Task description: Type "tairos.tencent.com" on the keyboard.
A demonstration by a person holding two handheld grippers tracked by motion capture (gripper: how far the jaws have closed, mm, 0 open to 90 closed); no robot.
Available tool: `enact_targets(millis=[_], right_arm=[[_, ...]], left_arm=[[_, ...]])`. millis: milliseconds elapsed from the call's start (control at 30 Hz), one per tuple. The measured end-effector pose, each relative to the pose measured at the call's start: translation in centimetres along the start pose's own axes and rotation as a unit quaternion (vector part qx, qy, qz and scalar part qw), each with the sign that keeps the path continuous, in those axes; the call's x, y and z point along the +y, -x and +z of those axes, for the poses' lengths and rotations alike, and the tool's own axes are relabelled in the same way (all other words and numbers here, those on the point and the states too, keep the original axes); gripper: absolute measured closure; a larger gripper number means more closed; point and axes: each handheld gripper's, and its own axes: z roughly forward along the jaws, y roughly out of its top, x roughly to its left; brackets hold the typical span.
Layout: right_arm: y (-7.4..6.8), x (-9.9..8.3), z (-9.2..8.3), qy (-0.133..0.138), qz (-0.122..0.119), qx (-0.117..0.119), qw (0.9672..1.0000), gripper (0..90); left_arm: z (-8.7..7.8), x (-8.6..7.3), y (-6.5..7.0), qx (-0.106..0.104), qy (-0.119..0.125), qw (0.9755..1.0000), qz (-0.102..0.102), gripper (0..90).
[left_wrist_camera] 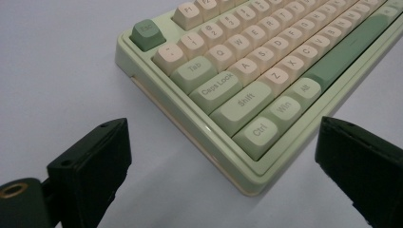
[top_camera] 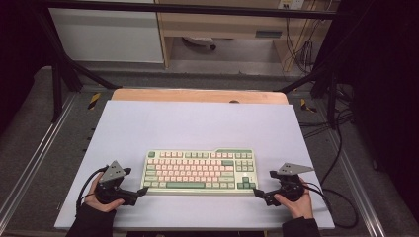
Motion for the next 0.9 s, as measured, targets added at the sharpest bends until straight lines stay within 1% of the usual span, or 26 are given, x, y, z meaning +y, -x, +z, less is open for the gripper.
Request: enact_targets(millis=[433, 600, 667, 800, 900], right_arm=[[0.02, 0.02, -0.06, 0.0, -0.002, 0.0, 1.0, 0.2], [-0.04, 0.0, -0.03, 0.0, -0.001, 0.001, 1.0, 0.3], [0.01, 0.01, -0.04, 0.0, -0.002, -0.001, 1.0, 0.3], [-0.05, 0.02, -0.08, 0.002, 0.001, 0.0, 1.0, 0.2], [-0.02, 0.02, -0.06, 0.001, -0.001, 0.0, 1.0, 0.2]], left_arm=[[-0.16, 0.18, 0.11, 0.001, 0.003, 1.0, 0.001, 4.6], [-0.15, 0.35, 0.23, 0.001, 0.001, 1.0, 0.004, 4.6], [-0.17, 0.41, 0.28, 0.003, 0.003, 1.0, 0.001, 4.6], [-0.3, 0.74, 0.43, 0.004, 0.005, 1.0, 0.002, 4.6], [-0.3, 0.94, 0.56, 0.005, 0.004, 1.0, 0.004, 4.8]])
